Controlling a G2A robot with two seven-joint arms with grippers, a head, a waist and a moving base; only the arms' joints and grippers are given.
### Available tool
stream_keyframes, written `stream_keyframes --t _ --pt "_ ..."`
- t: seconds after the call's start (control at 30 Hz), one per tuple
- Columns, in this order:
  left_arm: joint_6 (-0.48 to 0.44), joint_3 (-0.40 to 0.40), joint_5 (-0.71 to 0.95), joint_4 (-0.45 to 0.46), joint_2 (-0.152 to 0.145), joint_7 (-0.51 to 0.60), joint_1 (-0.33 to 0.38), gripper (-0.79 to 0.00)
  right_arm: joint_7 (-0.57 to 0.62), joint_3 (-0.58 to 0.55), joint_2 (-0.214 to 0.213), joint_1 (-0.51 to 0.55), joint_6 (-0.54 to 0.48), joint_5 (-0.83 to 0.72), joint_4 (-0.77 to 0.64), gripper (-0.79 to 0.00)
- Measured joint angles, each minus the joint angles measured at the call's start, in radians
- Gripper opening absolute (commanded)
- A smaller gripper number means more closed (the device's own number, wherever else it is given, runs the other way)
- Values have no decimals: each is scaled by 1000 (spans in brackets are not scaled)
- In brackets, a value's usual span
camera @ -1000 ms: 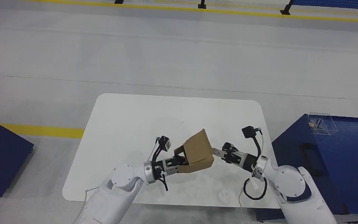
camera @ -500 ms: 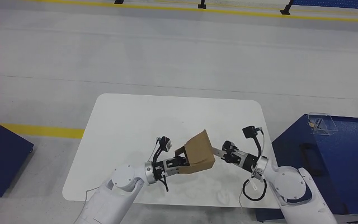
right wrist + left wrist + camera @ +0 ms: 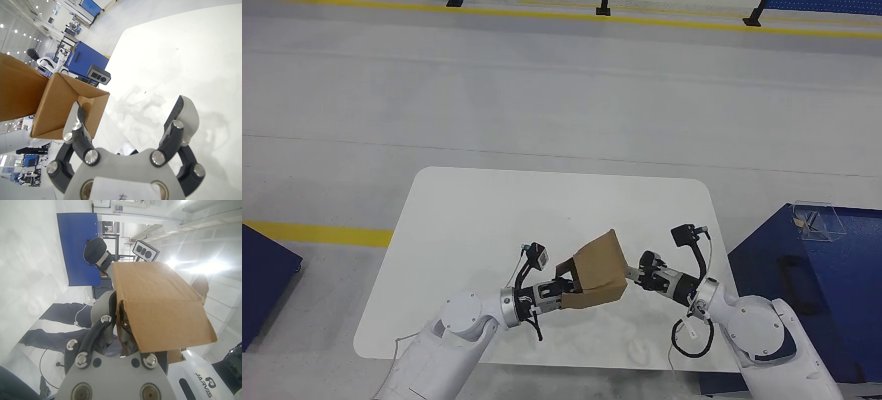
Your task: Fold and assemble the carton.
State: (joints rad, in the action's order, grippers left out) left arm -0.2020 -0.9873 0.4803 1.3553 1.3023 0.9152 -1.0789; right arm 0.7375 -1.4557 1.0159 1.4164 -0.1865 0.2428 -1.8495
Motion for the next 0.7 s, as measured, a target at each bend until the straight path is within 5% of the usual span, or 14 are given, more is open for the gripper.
stream_keyframes --t 0.7 --pt "2 -12 5 0 -3 15 -1 -785 -45 -49 -3 4 -3 -66 25 0"
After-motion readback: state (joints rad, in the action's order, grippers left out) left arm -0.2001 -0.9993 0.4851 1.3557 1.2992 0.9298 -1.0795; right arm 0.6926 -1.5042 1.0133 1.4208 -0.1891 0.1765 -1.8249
